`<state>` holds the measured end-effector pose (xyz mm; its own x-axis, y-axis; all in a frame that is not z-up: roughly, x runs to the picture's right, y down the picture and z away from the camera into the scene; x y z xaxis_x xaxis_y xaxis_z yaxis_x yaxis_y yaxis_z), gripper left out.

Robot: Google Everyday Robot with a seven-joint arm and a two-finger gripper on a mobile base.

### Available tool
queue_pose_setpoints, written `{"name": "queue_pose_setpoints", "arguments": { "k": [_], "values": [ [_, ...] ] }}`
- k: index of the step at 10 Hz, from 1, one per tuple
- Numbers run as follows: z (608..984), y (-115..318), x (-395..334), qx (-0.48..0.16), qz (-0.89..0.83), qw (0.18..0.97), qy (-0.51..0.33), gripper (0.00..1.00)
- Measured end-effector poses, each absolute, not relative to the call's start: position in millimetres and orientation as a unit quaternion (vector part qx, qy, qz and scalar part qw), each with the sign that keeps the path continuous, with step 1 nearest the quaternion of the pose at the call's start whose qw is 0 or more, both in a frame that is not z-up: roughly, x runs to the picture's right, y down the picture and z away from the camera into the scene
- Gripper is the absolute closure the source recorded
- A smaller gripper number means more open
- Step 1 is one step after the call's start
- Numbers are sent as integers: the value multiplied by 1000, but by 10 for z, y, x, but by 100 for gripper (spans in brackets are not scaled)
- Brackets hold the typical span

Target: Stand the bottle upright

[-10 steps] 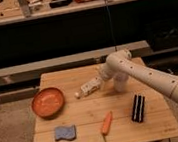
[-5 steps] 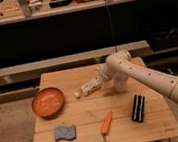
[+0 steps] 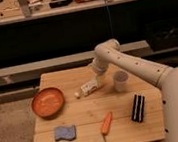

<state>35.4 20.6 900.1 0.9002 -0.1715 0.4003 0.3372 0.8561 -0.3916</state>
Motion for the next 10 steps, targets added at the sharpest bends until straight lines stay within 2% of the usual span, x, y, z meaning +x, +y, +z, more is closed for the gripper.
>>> {"name": "queue_pose_setpoints", "arguments": {
  "k": [3,10],
  "values": [
    [9065,261,88,-271,-161,933,-176,20],
    [9085,586,120,-285,-133,938,-143,20]
  ]
}}
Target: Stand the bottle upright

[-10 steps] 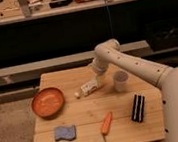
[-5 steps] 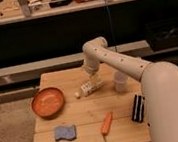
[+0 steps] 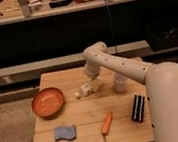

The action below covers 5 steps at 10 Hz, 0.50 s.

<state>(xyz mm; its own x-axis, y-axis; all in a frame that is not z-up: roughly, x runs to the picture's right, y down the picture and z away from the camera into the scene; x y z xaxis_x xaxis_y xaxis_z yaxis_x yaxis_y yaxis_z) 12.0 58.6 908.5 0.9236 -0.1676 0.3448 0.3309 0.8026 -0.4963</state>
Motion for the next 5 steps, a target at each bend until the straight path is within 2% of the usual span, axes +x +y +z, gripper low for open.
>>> {"name": "queue_pose_setpoints", "arguments": {
  "k": [5],
  "values": [
    [9159,623,-39,-301,-150,932,-137,20]
  ]
}}
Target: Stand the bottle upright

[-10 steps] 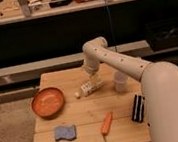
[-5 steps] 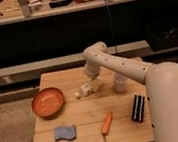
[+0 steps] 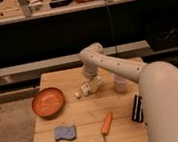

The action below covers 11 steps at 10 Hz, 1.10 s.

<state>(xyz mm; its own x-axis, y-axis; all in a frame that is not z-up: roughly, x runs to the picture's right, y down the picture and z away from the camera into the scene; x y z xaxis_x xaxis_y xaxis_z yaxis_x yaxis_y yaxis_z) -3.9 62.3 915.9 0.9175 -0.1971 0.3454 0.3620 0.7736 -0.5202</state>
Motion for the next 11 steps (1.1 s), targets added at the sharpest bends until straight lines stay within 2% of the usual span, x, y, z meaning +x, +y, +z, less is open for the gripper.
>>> {"name": "queue_pose_setpoints", "arguments": {
  "k": [5,11],
  "values": [
    [9161,709,-325,-315,-179,923,-133,20],
    [9253,914,-245,-329,-165,920,-137,20]
  ]
}}
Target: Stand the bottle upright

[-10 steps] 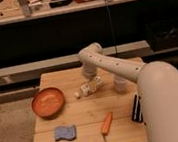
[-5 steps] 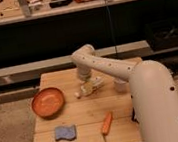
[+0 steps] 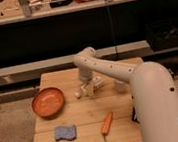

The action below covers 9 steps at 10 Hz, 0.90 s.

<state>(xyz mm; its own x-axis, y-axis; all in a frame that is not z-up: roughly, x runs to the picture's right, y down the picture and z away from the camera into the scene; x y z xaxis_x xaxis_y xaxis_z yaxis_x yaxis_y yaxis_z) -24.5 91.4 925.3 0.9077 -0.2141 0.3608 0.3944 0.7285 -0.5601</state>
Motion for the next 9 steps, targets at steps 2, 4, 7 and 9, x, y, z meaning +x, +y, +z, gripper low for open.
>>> {"name": "queue_pose_setpoints", "arguments": {
  "k": [2,4,7,9],
  "values": [
    [9261,947,-201,-331,-162,920,-137,20],
    [9254,924,-238,-331,-165,919,-136,20],
    [9261,903,-275,-336,-176,917,-124,20],
    [9285,892,-332,-341,-183,916,-107,20]
  ]
}}
